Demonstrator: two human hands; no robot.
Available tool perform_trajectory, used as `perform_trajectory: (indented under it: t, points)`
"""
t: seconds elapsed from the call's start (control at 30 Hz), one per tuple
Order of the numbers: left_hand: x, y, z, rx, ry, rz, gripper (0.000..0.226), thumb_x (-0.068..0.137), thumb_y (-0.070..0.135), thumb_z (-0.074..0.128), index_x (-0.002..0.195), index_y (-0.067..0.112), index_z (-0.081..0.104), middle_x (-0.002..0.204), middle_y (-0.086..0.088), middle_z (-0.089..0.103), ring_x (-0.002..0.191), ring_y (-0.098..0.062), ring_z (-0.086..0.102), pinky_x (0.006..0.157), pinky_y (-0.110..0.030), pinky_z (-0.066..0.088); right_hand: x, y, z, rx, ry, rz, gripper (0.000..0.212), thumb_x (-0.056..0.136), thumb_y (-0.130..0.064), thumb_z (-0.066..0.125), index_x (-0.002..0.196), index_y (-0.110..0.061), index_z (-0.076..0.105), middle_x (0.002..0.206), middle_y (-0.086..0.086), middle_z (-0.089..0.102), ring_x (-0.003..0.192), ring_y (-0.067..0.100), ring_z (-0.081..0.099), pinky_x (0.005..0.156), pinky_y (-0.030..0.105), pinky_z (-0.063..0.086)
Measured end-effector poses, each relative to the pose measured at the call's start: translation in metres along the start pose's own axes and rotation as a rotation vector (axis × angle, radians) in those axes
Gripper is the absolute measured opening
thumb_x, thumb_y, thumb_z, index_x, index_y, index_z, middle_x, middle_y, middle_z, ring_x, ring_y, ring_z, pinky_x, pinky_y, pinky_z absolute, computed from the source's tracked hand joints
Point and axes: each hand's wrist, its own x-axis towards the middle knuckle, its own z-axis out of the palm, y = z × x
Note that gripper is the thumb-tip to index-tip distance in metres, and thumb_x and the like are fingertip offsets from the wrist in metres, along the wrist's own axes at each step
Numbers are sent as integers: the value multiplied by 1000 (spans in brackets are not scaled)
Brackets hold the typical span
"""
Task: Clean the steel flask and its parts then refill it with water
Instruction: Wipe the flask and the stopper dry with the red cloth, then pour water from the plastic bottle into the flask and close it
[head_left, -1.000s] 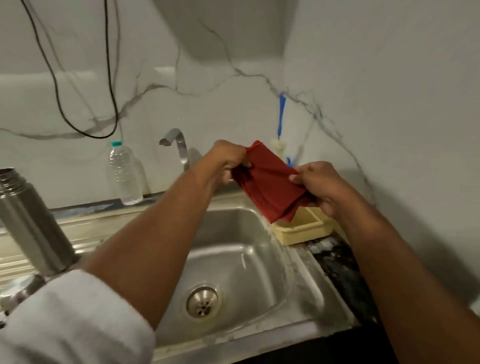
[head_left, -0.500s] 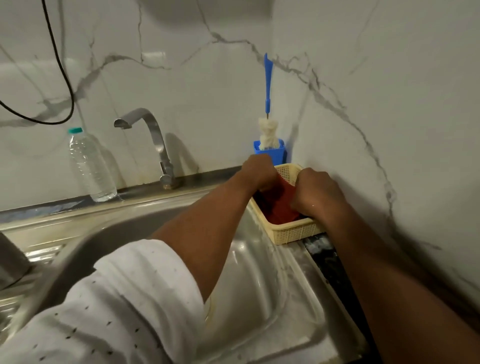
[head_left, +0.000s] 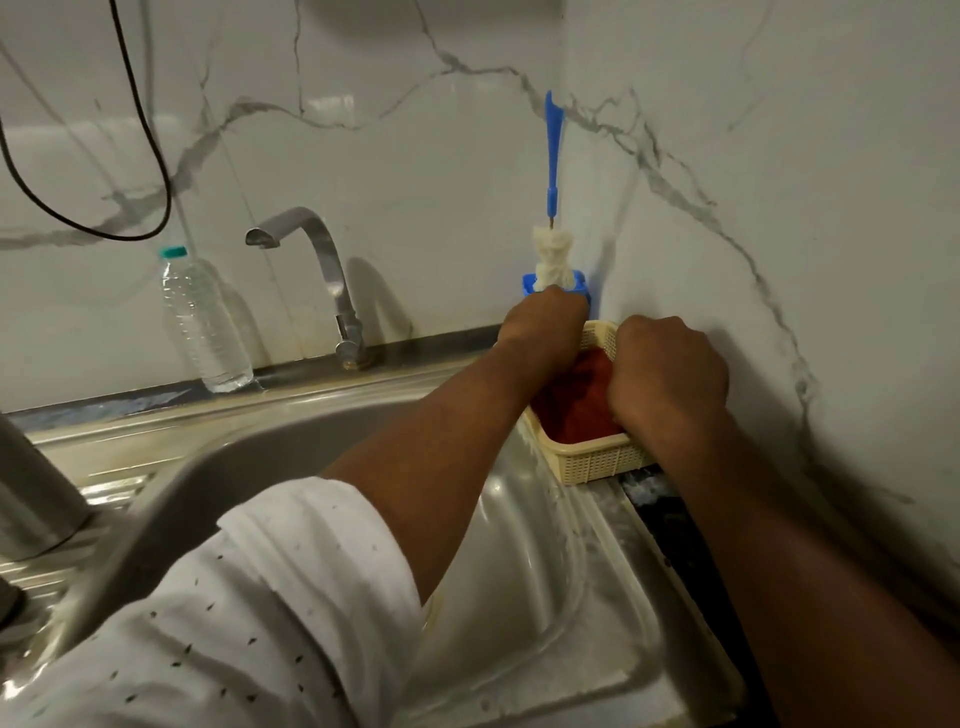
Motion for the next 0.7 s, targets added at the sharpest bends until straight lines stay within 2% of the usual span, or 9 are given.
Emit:
perform_trajectory:
  t: [0.1, 0.2, 0.27, 0.33, 0.4, 0.47, 0.6, 0.7]
  points:
    - [-5, 2, -6, 15, -61, 40, 9, 104, 15, 58, 100, 8, 63, 87, -4, 56, 83, -23, 61, 80, -40, 59, 3, -6, 5, 32, 20, -23, 21, 103, -10, 54, 121, -5, 64, 118, 17, 67, 108, 35, 68, 75, 37, 50]
    - [-9, -1, 1, 58, -165, 48, 30, 104, 20, 57, 76, 17, 46, 76, 2, 48, 76, -19, 57, 78, -39, 58, 9, -8, 19, 85, -75, -64, 21, 103, -14, 56, 120, -6, 65, 120, 18, 68, 109, 34, 67, 83, 39, 52]
    - [-10, -5, 3, 37, -188, 48, 31, 104, 22, 58, 76, 18, 47, 76, 2, 50, 76, -18, 58, 79, -38, 59, 12, -6, 25, 99, -135, -64, 23, 104, -20, 58, 120, -6, 65, 121, 16, 68, 110, 33, 67, 85, 38, 52]
    - [-15, -11, -1, -16, -180, 60, 20, 103, 27, 60, 87, 14, 61, 79, 1, 56, 80, -20, 63, 76, -37, 58, 13, -4, 26, 114, -129, -71, 27, 101, -26, 64, 118, -5, 66, 113, 13, 68, 103, 30, 67, 78, 34, 49]
    - [-22, -15, -5, -105, -113, 63, 16, 101, 30, 63, 105, 17, 73, 90, -1, 67, 86, -23, 67, 81, -42, 60, 14, 2, 23, 142, -71, -76, 26, 93, -26, 72, 108, -6, 68, 96, 11, 67, 83, 27, 60, 70, 32, 44]
    - [-39, -26, -13, -174, 41, 37, 24, 94, 25, 68, 117, 24, 75, 107, -3, 74, 97, -25, 69, 87, -43, 60, 10, 2, 13, 189, 18, -88, 25, 87, -29, 78, 102, -11, 72, 89, 9, 69, 75, 26, 56, 67, 31, 43]
    - [-105, -91, -42, -317, 343, -115, 29, 90, 27, 70, 118, 25, 76, 107, 4, 79, 96, -19, 73, 89, -40, 60, -19, -39, -11, 430, 168, -183, 15, 89, -37, 75, 101, -28, 76, 93, 1, 75, 86, 28, 68, 74, 34, 52]
    - [-158, -155, -57, -316, 400, -332, 36, 88, 33, 72, 123, 26, 74, 108, 7, 79, 98, -17, 73, 91, -39, 60, -34, -96, -4, 521, 85, -303, 3, 87, -28, 73, 89, -30, 74, 86, -6, 75, 81, 22, 68, 75, 36, 57]
